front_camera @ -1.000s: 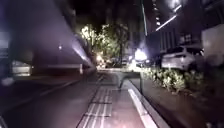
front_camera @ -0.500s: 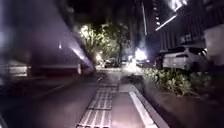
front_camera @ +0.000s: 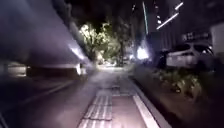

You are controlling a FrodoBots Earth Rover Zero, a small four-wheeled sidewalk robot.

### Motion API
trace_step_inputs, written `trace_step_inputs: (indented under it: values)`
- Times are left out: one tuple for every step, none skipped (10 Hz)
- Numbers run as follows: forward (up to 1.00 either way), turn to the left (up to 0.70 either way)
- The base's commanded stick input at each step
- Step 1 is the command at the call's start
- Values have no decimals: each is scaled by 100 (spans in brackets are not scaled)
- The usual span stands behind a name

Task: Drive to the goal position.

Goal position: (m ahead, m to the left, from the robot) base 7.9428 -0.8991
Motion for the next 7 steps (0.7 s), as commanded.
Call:
trace_step_inputs:
  values:
    - [45, 0]
    - [45, 0]
    - [45, 0]
    - [45, 0]
    - [45, 0]
    - [45, 0]
    - [45, 0]
